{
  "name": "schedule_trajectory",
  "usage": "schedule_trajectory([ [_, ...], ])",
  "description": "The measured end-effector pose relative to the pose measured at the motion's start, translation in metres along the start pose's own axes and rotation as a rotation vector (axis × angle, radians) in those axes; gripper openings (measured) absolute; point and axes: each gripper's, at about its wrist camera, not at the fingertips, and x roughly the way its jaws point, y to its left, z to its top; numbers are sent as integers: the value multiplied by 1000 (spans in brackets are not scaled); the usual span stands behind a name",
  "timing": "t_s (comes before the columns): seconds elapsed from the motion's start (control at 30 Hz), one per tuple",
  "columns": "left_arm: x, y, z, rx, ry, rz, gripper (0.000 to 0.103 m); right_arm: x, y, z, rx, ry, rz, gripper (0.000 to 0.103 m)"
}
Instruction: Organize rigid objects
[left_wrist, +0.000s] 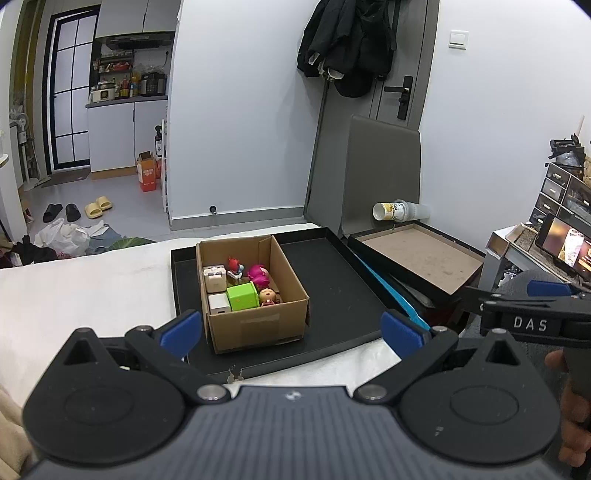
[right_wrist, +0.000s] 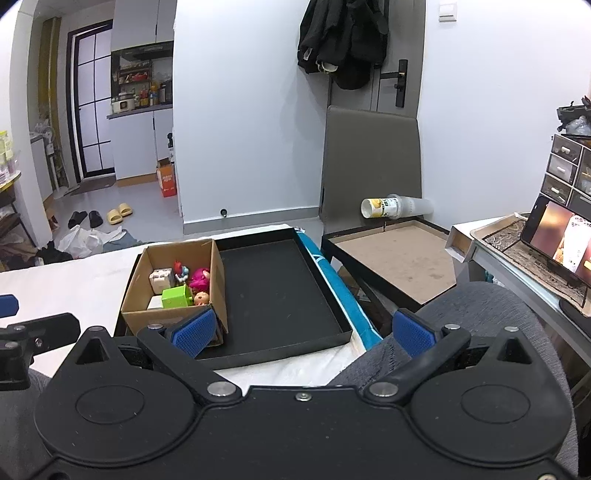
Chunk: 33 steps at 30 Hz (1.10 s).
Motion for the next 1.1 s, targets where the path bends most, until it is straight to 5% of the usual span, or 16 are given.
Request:
schedule_trajectory([
  [1.1,3,-7,-1,13,15,-10,103,-1,1,-1,1,2,-3,103],
])
